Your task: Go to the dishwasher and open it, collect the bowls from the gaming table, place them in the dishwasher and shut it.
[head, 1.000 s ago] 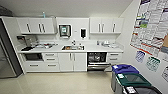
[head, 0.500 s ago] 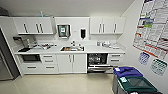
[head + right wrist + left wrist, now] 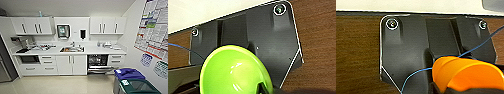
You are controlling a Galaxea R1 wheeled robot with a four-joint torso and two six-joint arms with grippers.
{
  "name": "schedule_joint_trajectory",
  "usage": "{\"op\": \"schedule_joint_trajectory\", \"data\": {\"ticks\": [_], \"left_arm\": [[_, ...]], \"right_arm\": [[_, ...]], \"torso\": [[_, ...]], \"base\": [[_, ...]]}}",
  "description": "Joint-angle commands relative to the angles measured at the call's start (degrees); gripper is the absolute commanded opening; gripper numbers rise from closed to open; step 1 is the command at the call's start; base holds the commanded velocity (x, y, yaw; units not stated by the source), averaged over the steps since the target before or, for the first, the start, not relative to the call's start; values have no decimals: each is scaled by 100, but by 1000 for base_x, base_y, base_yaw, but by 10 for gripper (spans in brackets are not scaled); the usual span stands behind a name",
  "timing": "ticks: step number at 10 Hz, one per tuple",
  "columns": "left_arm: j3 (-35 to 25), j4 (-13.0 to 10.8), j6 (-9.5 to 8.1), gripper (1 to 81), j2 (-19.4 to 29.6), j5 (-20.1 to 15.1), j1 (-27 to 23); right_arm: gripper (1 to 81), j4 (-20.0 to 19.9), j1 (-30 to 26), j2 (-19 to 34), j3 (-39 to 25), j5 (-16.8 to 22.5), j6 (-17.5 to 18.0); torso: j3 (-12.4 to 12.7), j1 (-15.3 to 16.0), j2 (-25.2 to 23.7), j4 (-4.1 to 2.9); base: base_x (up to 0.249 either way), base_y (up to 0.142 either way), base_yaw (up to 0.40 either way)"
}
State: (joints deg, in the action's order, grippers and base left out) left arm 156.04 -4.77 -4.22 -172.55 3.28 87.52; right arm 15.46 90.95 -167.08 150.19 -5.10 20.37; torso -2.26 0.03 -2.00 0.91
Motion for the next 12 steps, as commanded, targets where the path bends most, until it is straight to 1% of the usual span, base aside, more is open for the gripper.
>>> {"op": "schedule_joint_trajectory", "data": {"ticks": [1,12], "left_arm": [[-21,-51,53,10,9,-275,-274],[-21,-42,44,10,0,-275,-274]], "right_arm": [[10,54,-239,67,9,255,-16],[10,63,-230,50,10,255,-24]], "torso": [[0,0,0,0],[0,2,0,0]], "base": [[124,0,0],[124,0,0]]}}
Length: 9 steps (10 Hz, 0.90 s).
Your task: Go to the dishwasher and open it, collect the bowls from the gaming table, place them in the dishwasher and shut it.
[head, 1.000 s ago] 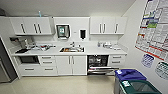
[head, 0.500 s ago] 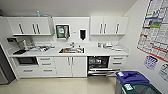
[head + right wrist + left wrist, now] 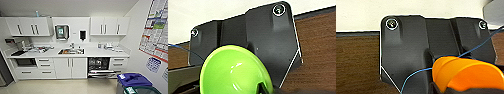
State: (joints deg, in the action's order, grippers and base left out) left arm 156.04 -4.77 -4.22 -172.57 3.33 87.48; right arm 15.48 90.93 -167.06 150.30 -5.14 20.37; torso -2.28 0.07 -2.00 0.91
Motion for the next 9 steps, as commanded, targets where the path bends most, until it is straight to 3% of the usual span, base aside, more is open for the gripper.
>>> {"op": "schedule_joint_trajectory", "data": {"ticks": [1,9], "left_arm": [[-12,-42,44,10,3,-280,-271],[-12,-42,44,10,3,-280,-271]], "right_arm": [[10,60,-228,47,7,260,-16],[10,69,-220,38,7,260,-24]], "torso": [[2,0,0,0],[0,-2,-2,0]], "base": [[125,0,0],[124,0,0]]}}
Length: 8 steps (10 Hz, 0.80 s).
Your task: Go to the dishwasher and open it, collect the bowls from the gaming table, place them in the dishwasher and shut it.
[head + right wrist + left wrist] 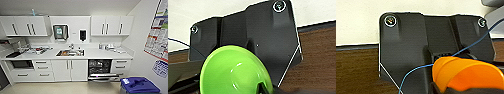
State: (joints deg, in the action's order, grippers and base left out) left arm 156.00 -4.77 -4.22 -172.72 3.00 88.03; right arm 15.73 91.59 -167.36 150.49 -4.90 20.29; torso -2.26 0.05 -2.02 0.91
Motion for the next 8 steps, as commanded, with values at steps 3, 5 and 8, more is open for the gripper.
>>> {"op": "schedule_joint_trajectory", "data": {"ticks": [3,5,8], "left_arm": [[0,-42,44,10,9,-247,-325],[1,-42,44,10,9,-247,-317],[-8,-42,44,10,9,-247,-299]], "right_arm": [[10,45,-277,60,-12,235,-16],[10,36,-277,52,-12,235,-16],[10,45,-268,51,-12,235,-16]], "torso": [[0,-2,0,0],[0,-2,0,0],[0,-2,0,0]], "base": [[143,0,0],[162,0,0],[171,0,0]]}}
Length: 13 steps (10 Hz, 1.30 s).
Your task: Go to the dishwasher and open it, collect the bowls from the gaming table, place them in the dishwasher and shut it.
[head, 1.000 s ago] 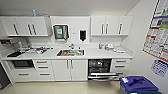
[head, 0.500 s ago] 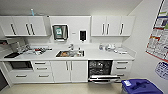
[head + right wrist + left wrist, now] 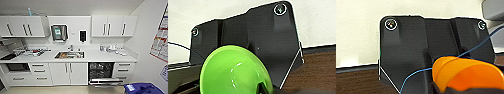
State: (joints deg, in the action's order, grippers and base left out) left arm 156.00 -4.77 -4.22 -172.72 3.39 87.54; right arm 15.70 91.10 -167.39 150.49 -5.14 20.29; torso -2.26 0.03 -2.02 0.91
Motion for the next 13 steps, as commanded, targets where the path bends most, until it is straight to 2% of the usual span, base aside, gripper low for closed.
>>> {"op": "schedule_joint_trajectory", "data": {"ticks": [1,13], "left_arm": [[-8,-51,44,10,9,-286,-250],[-8,-51,52,10,0,-286,-250]], "right_arm": [[10,38,-228,54,-12,251,-16],[10,38,-263,54,-12,260,-25]], "torso": [[0,0,0,0],[0,-2,0,0]], "base": [[171,0,0],[171,0,0]]}}
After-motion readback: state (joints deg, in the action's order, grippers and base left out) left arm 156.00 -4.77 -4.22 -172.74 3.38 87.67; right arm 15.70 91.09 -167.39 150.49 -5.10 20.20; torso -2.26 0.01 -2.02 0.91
